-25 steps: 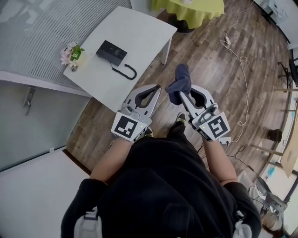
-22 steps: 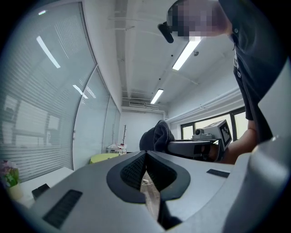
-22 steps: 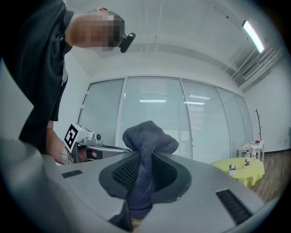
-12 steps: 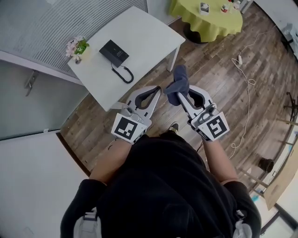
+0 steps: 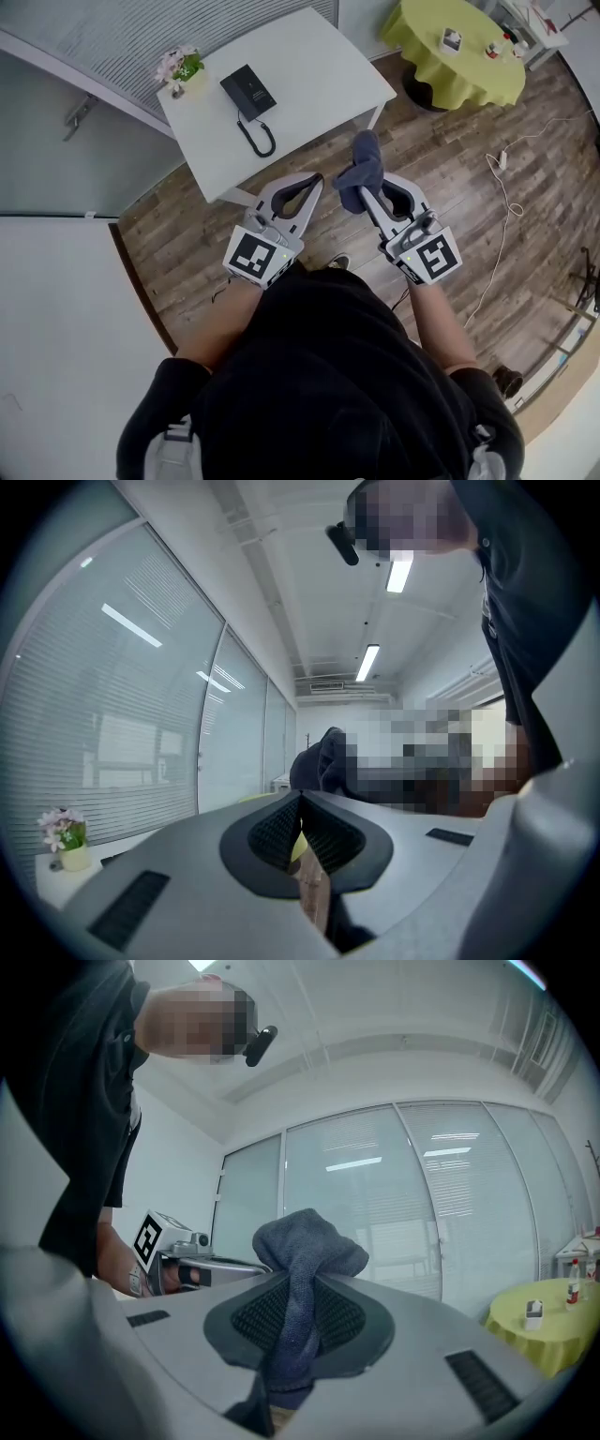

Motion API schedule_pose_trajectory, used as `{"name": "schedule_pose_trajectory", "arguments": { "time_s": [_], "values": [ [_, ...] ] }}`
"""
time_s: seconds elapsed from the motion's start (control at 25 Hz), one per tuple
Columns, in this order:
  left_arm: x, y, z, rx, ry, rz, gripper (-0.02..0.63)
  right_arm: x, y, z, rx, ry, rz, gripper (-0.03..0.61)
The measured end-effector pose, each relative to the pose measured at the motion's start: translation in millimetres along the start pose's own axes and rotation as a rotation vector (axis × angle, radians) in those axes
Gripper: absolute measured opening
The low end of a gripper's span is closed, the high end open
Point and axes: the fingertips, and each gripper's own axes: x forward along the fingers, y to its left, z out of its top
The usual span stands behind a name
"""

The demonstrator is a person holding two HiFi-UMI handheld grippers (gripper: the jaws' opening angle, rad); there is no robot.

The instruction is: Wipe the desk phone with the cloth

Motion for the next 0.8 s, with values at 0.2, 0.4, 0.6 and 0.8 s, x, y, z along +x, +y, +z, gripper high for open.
{"name": "schedule_pose_trajectory", "arguments": {
  "time_s": [0.2,0.4,0.6,0.8],
  "values": [
    [-1,3,-1,0.008,0.017,0.037,0.011,11,-4,-4,0.015,-0.005,0.056,0.078],
    [2,25,-2,-0.018,-0.004,0.081,0.011,37,-10,-9,0.016,0.003,0.100,0.078],
    [5,61,-13,-0.041,-0.002,0.105,0.011,73,-18,-16,0.009,0.024,0.128,0.078],
    [15,109,-11,-0.039,-0.026,0.134,0.011,120,-34,-17,-0.010,0.035,0.158,0.078]
  ]
}}
